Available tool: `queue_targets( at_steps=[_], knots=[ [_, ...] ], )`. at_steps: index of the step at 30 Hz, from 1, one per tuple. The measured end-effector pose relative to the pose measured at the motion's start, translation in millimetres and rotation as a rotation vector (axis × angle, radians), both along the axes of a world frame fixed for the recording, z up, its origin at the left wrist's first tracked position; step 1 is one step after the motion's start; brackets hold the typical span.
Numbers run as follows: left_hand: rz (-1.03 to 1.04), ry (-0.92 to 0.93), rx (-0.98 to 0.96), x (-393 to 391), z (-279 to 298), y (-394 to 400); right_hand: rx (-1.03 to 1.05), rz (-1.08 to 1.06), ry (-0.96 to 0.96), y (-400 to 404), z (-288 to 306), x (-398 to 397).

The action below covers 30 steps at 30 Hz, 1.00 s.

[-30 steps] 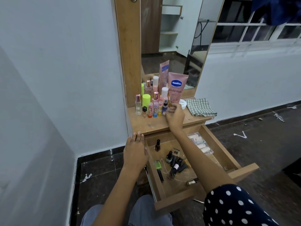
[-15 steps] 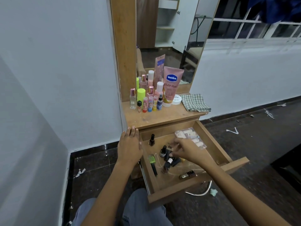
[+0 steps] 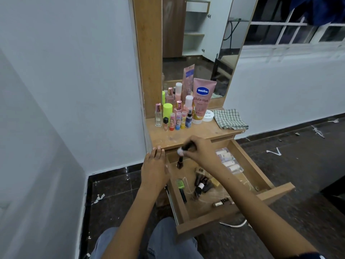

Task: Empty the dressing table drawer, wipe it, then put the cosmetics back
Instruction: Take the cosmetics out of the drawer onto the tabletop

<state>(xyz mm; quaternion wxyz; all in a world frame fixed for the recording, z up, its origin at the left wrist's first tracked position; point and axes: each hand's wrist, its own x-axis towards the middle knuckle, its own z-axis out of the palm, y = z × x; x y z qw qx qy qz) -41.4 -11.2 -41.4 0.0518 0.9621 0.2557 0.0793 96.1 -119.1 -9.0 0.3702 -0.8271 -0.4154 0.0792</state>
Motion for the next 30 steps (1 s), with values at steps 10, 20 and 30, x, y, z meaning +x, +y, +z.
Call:
queue_targets(
  at_steps=[10,20,30],
  knots=[
    [-0.009,-0.010,-0.011,-1.5,-2.9,1.8,0.036,-0.139,-0.054,118.8,-3.2,-7.1],
    [-0.015,-0.013,-0.020,-1.3,-7.1,1.9,0.078,-0.153,-0.108,102.3,-1.7,-2.5],
    [-0.022,-0.039,-0.012,-0.5,-7.7,0.6,-0.230,-0.202,-0.069,-0.4,-38.7,20.9]
  ],
)
